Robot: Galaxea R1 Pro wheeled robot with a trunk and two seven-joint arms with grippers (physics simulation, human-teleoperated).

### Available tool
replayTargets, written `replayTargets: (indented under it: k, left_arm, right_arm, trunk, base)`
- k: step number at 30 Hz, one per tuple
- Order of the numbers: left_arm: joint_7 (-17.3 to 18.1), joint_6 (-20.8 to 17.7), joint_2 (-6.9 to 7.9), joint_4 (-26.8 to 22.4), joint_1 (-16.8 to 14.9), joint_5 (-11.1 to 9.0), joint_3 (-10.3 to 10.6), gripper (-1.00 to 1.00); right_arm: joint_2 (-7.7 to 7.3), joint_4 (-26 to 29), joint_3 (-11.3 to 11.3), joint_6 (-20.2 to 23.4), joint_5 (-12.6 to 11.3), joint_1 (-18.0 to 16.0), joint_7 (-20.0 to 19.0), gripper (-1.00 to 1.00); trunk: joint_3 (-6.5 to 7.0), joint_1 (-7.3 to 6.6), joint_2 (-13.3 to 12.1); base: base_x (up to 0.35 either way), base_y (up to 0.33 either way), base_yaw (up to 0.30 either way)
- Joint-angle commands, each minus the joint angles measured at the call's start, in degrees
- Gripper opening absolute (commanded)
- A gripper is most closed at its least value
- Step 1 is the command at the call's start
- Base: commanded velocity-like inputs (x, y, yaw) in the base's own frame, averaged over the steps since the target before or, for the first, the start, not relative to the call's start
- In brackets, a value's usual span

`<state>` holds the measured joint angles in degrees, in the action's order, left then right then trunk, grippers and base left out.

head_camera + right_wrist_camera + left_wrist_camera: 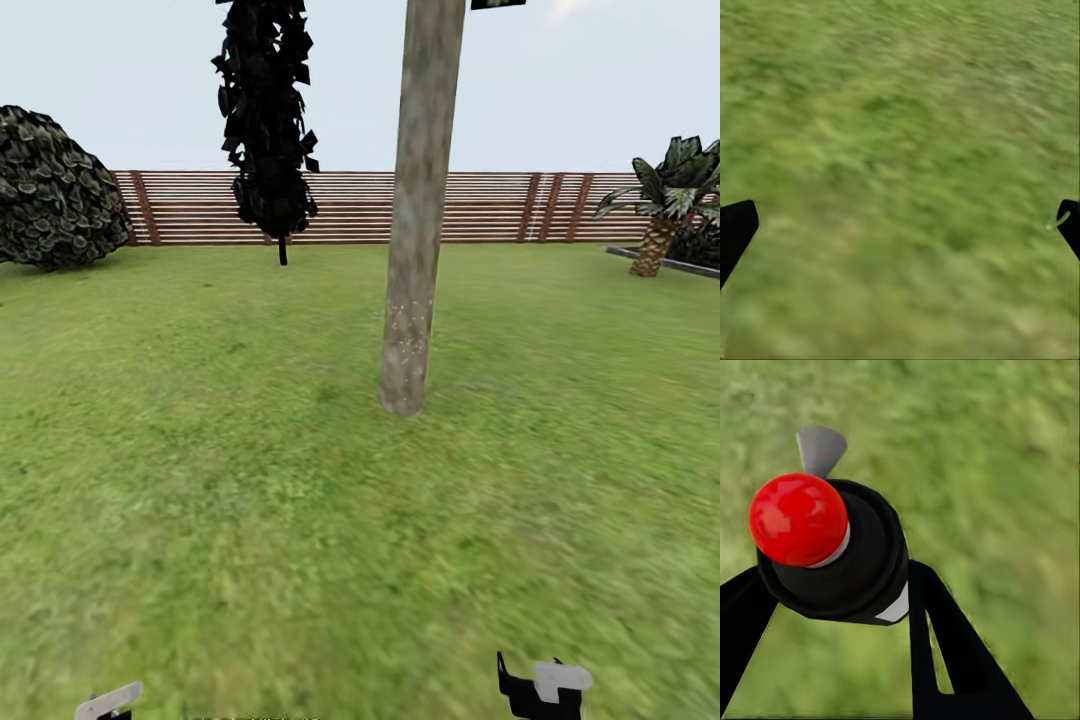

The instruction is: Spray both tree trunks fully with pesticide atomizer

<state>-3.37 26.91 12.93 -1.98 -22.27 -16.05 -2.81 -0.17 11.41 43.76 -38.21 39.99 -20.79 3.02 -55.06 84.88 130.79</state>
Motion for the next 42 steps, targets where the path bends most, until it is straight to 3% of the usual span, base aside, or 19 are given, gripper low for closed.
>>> replayTargets:
  k: [1,42]
  left_arm:
    - [-0.04,0.16,-0.01,0.05,-0.05,0.15,-0.27,-1.0]
    - [-0.23,0.07,-0.01,0.05,-0.04,0.15,-0.27,-1.0]
  right_arm:
    - [-0.01,-0.07,0.27,-0.2,0.61,-0.04,0.32,1.0]
    - [0.01,-0.07,0.27,-0.2,0.61,-0.04,0.32,1.0]
  trunk:
    - [-0.05,-0.01,0.02]
    - [-0.05,-0.01,0.02]
  base:
    - [0.0,0.0,0.28]
    - [0.0,0.0,0.28]
